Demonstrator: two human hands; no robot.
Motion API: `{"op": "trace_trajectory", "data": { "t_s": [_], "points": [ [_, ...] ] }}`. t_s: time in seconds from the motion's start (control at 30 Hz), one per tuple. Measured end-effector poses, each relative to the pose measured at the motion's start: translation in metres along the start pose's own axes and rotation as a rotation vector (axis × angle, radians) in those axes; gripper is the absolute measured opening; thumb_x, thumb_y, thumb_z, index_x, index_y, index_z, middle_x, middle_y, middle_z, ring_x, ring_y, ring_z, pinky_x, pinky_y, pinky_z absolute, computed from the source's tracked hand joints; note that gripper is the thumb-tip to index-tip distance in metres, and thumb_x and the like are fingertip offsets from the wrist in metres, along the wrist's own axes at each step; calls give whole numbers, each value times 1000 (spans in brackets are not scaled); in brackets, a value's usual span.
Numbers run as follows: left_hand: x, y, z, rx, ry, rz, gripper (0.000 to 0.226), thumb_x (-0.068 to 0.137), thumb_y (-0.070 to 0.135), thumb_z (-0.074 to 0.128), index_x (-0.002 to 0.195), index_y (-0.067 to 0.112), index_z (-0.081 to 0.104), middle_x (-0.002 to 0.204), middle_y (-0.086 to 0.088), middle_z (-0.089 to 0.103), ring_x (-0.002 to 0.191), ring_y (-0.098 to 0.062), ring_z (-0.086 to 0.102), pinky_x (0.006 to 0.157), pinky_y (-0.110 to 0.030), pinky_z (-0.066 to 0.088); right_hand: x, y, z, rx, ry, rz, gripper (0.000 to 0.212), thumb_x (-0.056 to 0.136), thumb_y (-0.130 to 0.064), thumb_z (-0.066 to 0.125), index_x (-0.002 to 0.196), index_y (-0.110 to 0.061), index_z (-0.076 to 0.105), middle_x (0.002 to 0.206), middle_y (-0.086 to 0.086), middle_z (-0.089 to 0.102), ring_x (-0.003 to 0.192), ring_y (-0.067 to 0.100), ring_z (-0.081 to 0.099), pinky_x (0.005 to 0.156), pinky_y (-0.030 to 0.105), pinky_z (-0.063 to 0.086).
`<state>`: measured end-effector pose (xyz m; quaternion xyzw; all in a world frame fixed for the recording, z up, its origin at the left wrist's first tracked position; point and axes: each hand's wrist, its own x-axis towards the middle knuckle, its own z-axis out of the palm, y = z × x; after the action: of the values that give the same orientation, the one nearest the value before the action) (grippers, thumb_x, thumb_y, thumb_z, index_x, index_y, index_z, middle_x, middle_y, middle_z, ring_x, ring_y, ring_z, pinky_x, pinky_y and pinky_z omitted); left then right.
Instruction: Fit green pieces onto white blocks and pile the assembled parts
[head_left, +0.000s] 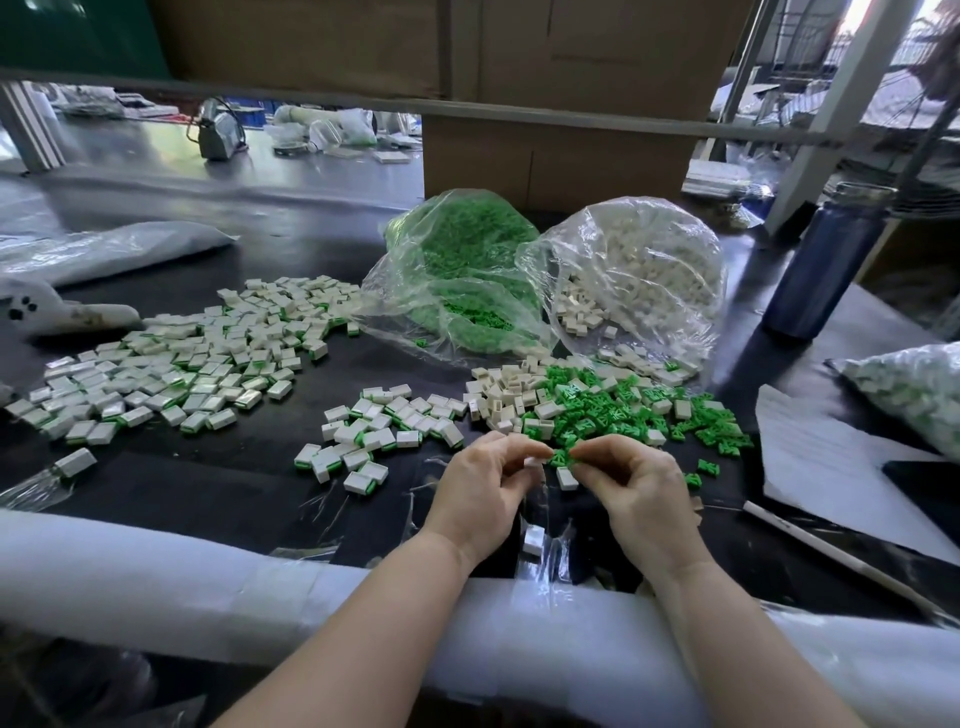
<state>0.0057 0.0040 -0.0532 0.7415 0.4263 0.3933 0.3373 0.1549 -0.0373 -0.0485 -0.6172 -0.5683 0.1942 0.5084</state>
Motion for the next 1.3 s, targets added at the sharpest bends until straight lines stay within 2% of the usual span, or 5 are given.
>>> {"op": "trace_trajectory", "data": {
  "t_s": [0.17,0.33,0.77,0.97,1.3],
  "points": [
    [2,-2,1,-101,-23,-79,10,83,15,69,90,21,70,85,5,71,79,-4,65,80,-16,51,1,-1,0,170,-10,83,23,76,3,71,74,-16,60,69,-2,65,64,12,67,62,24,56],
    [2,-2,2,-120,-78,-100,6,85,16,66,85,22,65,83,2,70,81,-11,66,81,-24,53,1,-2,-1,282,-38,117,23,77,4,70,79,-19,69,69,-1,69,66,5,64,63,17,54],
    [3,-4,2,-148,-119,-117,10,85,13,66,84,22,65,81,-2,69,78,-15,65,80,-26,53,0,-3,0,273,-139,114,20,78,5,68,69,-13,68,60,-6,66,59,2,60,56,14,48],
    [3,-2,0,-127,-111,-93,12,85,14,65,95,16,72,86,8,69,82,-1,63,80,-8,46,0,0,1,270,-143,123,26,79,6,68,69,-19,69,63,-2,68,59,5,61,55,15,48],
    [3,-3,2,-71,-114,-107,11,84,11,66,92,15,74,84,7,69,86,-7,65,87,-21,49,2,1,2,241,-168,154,22,72,9,72,70,-12,64,59,-1,62,56,7,56,56,18,47]
  ]
}}
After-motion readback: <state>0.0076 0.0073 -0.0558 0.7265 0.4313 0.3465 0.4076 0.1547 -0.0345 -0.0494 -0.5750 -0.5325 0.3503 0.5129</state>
